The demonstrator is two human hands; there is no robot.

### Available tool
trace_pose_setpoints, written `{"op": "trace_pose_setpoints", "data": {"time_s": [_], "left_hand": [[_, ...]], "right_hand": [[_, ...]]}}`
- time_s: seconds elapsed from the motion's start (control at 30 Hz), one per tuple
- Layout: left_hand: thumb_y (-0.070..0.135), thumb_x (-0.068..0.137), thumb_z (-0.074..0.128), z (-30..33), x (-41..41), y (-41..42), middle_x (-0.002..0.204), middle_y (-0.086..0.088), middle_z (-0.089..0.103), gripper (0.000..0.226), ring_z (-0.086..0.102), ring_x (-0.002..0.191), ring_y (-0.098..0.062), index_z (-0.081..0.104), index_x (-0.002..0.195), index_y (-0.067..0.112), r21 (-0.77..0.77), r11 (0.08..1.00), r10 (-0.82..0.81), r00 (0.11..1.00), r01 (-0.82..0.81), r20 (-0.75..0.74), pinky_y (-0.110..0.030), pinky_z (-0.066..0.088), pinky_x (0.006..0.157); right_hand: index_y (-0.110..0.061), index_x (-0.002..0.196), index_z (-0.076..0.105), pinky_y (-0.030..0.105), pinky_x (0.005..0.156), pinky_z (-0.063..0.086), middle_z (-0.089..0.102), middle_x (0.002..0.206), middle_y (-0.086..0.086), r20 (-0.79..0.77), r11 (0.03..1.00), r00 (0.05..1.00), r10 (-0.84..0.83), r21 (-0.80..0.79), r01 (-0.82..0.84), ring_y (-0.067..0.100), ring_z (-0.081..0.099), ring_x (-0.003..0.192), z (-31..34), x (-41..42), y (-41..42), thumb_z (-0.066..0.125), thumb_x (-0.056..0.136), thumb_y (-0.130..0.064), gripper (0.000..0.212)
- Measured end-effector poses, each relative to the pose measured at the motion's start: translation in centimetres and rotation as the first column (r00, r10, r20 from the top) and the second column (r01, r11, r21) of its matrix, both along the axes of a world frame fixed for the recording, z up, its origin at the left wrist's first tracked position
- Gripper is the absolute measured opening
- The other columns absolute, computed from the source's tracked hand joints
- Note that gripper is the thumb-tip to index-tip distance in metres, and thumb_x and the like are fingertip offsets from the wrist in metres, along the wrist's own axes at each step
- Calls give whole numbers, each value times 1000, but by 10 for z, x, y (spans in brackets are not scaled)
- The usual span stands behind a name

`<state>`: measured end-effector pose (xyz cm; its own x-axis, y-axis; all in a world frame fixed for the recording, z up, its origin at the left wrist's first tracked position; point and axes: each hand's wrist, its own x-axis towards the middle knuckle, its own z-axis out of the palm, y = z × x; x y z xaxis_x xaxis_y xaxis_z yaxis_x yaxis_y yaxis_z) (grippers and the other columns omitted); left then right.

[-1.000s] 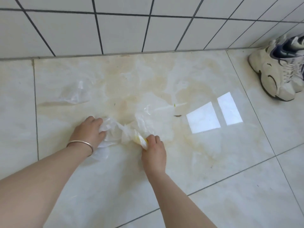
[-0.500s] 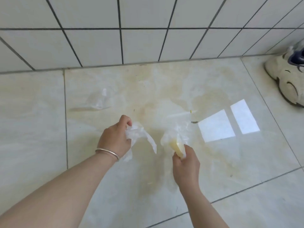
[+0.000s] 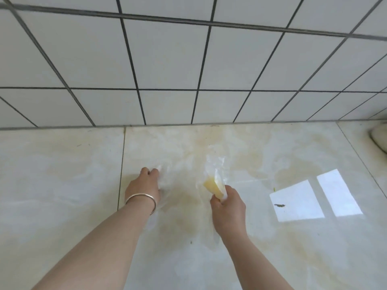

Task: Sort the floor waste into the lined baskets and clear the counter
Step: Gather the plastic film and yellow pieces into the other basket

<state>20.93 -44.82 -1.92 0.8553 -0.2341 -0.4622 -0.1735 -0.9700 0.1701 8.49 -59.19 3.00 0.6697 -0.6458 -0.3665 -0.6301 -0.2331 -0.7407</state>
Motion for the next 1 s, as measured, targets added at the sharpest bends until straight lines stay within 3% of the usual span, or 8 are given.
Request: {"op": "trace_pose_setpoints", "data": {"time_s": [0.1, 0.2, 0.4, 0.6, 0.7, 0.77, 0.87, 1.0], "left_hand": [[30, 86, 53, -2, -15, 10, 117, -9, 58, 29, 56, 110, -32, 50, 111, 15, -36, 999, 18, 998, -20, -61, -34, 45, 86], [26, 87, 53, 9, -29, 23, 108, -19, 64, 15, 60, 103, -37, 49, 90, 12, -230, 958, 171, 985, -170, -17, -36, 47, 80], [40, 87, 51, 51, -34, 48, 107, -24, 68, 35, 61, 102, -41, 64, 105, 12, -368, 869, 348, 937, -330, -20, -35, 45, 76], [50, 80, 41, 102, -38, 107, 84, -22, 66, 32, 57, 80, -38, 46, 63, 22, -468, 800, 411, 911, -376, -31, -31, 39, 67], [50, 80, 40, 131, -40, 138, 70, -11, 56, 31, 51, 73, -33, 47, 67, 23, -486, 774, 439, 897, -405, -49, -31, 40, 68], [46, 84, 46, 150, -42, 159, 82, -16, 64, 27, 54, 77, -33, 53, 74, 21, -523, 736, 479, 876, -430, -47, -30, 41, 69], [34, 86, 54, 179, -47, 193, 101, -21, 68, 24, 61, 91, -37, 65, 90, 13, -589, 682, 529, 848, -434, -12, -29, 39, 70], [28, 83, 56, 209, -53, 250, 99, -15, 71, 20, 63, 94, -35, 68, 92, 13, -642, 612, 604, 797, -463, 1, -27, 42, 70]], "right_hand": [[-23, 82, 50, 10, 53, 38, 51, 84, -2, -41, 997, 996, 78, 34, -76, 5, 46, 67, -1, 2, 16, 46, 87, -7, 17], [-27, 75, 47, 12, 55, 36, 51, 88, 0, -36, 990, 991, 131, 47, -129, 11, 46, 71, 5, 3, 34, 46, 86, -8, 22], [-10, 103, 60, 19, 70, 34, 48, 97, 1, 29, 981, 981, 192, -20, -191, 16, 47, 83, 34, 18, 62, 48, 87, -11, 20], [-6, 105, 58, 19, 55, 33, 45, 96, 0, 82, 959, 956, 280, -55, -277, 15, 43, 80, 87, 37, 121, 47, 87, -9, 21], [-5, 102, 58, 5, 54, 36, 44, 95, 0, 108, 948, 942, 319, -63, -313, 17, 42, 78, 114, 44, 149, 47, 87, -9, 19], [-4, 102, 58, 2, 53, 35, 44, 94, 1, 117, 937, 931, 346, -85, -338, 17, 42, 76, 131, 48, 170, 47, 87, -9, 19], [-6, 97, 58, 9, 52, 34, 46, 93, 3, 143, 922, 911, 386, -74, -379, 18, 44, 76, 152, 57, 207, 46, 87, -9, 16], [-19, 79, 50, 18, 52, 34, 54, 92, 8, 164, 901, 886, 434, -77, -427, 20, 48, 73, 175, 70, 269, 46, 87, -11, 13]]}}
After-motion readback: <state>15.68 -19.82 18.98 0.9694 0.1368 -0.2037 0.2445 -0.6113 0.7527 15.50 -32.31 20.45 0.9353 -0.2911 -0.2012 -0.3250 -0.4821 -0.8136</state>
